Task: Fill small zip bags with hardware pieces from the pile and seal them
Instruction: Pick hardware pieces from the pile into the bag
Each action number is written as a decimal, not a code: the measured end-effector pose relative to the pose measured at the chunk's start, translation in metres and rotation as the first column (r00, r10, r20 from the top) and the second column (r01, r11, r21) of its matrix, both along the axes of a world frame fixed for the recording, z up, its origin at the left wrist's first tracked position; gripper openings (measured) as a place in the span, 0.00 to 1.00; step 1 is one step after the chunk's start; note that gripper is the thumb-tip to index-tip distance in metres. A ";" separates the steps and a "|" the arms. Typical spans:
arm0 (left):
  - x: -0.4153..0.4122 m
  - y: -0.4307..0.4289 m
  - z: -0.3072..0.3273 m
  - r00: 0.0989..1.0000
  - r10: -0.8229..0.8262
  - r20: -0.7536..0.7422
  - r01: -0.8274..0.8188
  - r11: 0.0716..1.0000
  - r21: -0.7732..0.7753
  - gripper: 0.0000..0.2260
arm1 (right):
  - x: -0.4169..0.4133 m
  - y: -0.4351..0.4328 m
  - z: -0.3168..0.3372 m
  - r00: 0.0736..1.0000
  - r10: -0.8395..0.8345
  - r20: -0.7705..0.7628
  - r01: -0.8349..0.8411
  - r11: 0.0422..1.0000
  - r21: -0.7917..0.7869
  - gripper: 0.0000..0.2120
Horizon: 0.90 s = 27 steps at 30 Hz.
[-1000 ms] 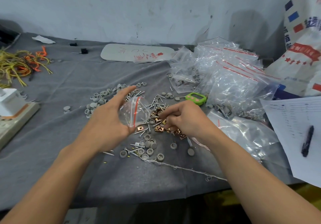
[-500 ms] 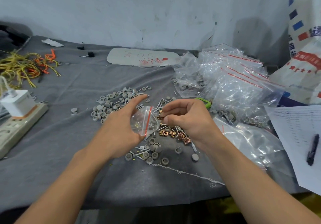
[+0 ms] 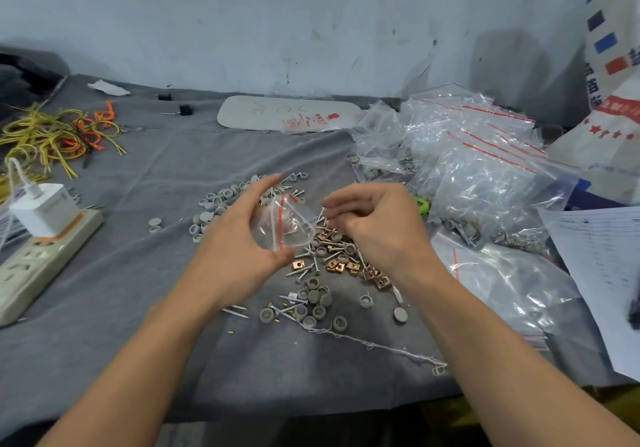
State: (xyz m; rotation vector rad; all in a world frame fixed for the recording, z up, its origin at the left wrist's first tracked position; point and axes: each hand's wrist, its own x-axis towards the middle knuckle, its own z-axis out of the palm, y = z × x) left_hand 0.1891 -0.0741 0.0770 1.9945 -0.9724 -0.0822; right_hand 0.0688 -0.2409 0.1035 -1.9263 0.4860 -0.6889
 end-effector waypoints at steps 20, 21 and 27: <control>0.008 0.007 0.005 0.998 0.057 -0.033 -0.058 0.997 -0.049 0.41 | 0.000 -0.012 -0.033 0.832 -0.128 -0.540 -0.122 0.907 -0.402 0.08; 0.008 0.007 0.004 0.998 0.055 -0.024 -0.056 0.998 -0.042 0.41 | 0.000 -0.015 -0.031 0.844 -0.133 -0.519 -0.096 0.916 -0.389 0.08; 0.008 0.008 0.004 0.998 0.061 -0.007 -0.061 0.998 -0.025 0.41 | -0.003 -0.025 -0.023 0.894 -0.080 -0.442 -0.049 0.961 -0.273 0.06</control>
